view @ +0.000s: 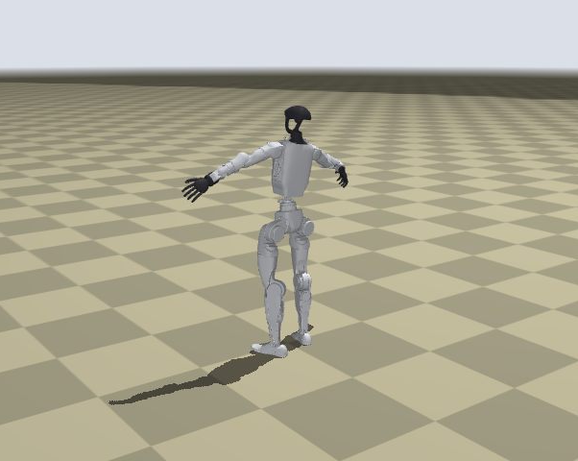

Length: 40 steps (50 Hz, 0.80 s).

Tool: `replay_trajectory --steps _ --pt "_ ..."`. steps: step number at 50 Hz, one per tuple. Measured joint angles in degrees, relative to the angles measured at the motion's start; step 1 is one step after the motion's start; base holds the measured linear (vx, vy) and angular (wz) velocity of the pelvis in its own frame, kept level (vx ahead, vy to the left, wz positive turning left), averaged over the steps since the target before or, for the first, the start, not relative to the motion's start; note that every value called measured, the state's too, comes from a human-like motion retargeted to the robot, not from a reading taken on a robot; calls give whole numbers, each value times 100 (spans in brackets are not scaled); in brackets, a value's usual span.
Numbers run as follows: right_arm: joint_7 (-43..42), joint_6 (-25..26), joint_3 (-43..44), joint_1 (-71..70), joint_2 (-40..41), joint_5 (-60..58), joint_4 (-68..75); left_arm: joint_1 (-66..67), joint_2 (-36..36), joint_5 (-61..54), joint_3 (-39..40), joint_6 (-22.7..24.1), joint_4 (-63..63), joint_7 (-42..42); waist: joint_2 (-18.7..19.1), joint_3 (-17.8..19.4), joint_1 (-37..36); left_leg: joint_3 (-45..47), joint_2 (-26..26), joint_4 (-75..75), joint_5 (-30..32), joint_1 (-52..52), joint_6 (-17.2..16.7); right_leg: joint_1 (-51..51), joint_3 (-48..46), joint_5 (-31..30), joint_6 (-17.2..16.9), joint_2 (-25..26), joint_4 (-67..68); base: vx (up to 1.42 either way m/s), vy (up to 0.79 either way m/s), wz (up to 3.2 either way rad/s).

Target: In place motions

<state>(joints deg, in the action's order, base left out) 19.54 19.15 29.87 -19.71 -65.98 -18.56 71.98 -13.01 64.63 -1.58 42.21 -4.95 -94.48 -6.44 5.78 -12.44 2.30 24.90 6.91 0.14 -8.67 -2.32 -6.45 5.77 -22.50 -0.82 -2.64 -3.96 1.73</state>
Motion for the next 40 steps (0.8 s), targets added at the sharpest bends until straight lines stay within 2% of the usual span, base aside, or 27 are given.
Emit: replay_trajectory --steps 2,4,7,10,13,16,18,20,22,23,25,27,32,40 --pt "115 -269 369 893 882 -133 54 875 -853 -303 420 -356 -210 659 -44 235 115 -14 -11 -2 0 147 11 -157 -21 -3 0 -2 -6 5 -12 6" --pt "199 -442 326 1478 1735 -320 258 1483 -1857 -436 544 -573 -292 1067 -86 495 240 -24 -23 -4 1 304 20 -324 -36 -6 0 -5 -15 6 -10 4" --pt "669 -410 -224 2021 2850 -891 758 2098 -3307 -95 -143 -684 -292 1415 -142 825 488 -52 -57 -14 7 494 31 -533 -68 -9 0 -23 -33 -2 -7 8" --pt "989 -366 -838 2413 3898 -1508 1295 2226 -4513 323 -1059 -505 -292 1558 -254 1085 622 -81 -110 -16 19 621 42 -686 -97 -1 3 -65 -40 -8 -6 9" --pt "512 -250 -1352 2651 4857 -1341 1805 2077 -5427 493 -2147 -176 -292 1761 -342 1327 560 -117 -161 -13 40 725 49 -830 -146 4 15 -100 -54 -11 -3 12" --pt "529 -362 -1611 2876 5530 -852 2151 2031 -6114 505 -2609 300 -292 1569 -339 1309 431 -124 -170 -10 53 704 48 -813 -153 -2 16 -122 -46 2 1 10" --pt "667 -425 -1960 2978 5823 -224 2301 2039 -6433 272 -3034 451 -243 1296 -288 1223 757 -523 -173 8 96 578 58 -843 -527 -64 -56 -212 -99 9 0 102" --pt "643 -344 -2461 2995 6054 506 2313 2055 -6606 461 -3543 395 -73 850 -326 1134 473 -226 120 170 142 484 -192 -629 -146 -107 -124 -360 48 5 -1 -91" --pt "73 -57 -2807 2929 6086 720 2266 2026 -6528 783 -3935 304 105 368 -324 1157 170 116 41 98 272 456 -35 -613 189 -168 -2 -186 -50 -3 -1 -131" --pt "-354 33 -2978 2836 6007 681 2226 1978 -6391 861 -4197 312 174 378 -294 1190 284 32 -111 3 302 465 108 -654 72 -206 99 -73 -134 -7 0 89" --pt "-668 120 -3103 2722 5878 271 2030 1883 -6157 978 -4507 262 347 574 -244 1144 1084 -781 -201 54 160 416 56 -739 -740 -140 76 -166 -153 -8 1 187" --pt "-355 200 -3377 2614 5687 -491 1761 1817 -5992 1121 -4429 186 537 751 -205 1065 424 -10 -27 78 74 487 -33 -532 12 -46 -44 -175 42 -2 2 -140" --pt "-72 -110 -3631 2327 5245 -1505 1285 1684 -5663 939 -4325 171 733 903 -172 971 424 -42 -58 46 101 420 -8 -444 12 -92 -8 -146 12 -1 1 -17" --pt "-2 -294 -3296 2021 5273 -566 889 1473 -5465 973 -4583 225 709 920 -190 1061 416 -20 -57 48 107 463 -7 -465 27 -112 -3 -150 22 -1 0 -1"
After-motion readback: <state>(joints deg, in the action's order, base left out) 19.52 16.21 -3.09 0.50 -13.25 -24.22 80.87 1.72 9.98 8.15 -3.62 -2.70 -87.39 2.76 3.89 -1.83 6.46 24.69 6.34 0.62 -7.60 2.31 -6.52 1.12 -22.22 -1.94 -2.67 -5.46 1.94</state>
